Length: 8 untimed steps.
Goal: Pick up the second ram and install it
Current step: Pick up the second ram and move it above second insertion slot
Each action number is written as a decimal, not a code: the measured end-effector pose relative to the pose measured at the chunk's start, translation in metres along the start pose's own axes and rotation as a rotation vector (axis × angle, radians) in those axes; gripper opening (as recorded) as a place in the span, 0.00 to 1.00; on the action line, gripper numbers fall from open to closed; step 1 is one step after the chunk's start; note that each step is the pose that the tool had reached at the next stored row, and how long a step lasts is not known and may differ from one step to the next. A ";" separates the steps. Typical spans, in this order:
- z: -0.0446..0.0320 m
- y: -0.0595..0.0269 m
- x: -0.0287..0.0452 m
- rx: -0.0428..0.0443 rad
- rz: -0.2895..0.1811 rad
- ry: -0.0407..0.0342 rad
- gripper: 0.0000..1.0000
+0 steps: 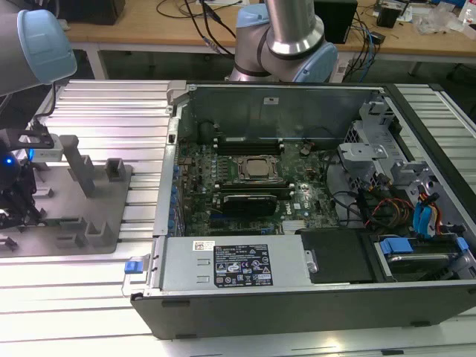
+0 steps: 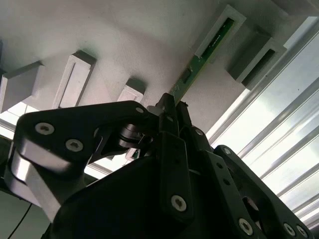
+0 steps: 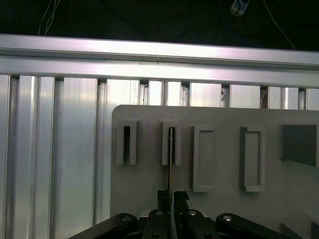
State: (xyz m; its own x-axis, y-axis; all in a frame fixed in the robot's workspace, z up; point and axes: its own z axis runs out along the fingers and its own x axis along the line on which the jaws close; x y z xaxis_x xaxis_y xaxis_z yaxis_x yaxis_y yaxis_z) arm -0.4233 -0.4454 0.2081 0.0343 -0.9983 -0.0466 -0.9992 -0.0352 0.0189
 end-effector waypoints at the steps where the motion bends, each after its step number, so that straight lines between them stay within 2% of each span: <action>1: 0.0001 0.0001 0.0001 0.0002 0.000 -0.0001 0.16; 8: 0.0000 0.0000 0.0005 0.0000 0.000 -0.0001 0.16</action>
State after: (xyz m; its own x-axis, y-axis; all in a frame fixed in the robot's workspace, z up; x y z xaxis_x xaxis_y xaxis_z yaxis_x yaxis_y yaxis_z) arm -0.4233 -0.4459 0.2081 0.0343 -0.9983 -0.0467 -0.9992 -0.0352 0.0189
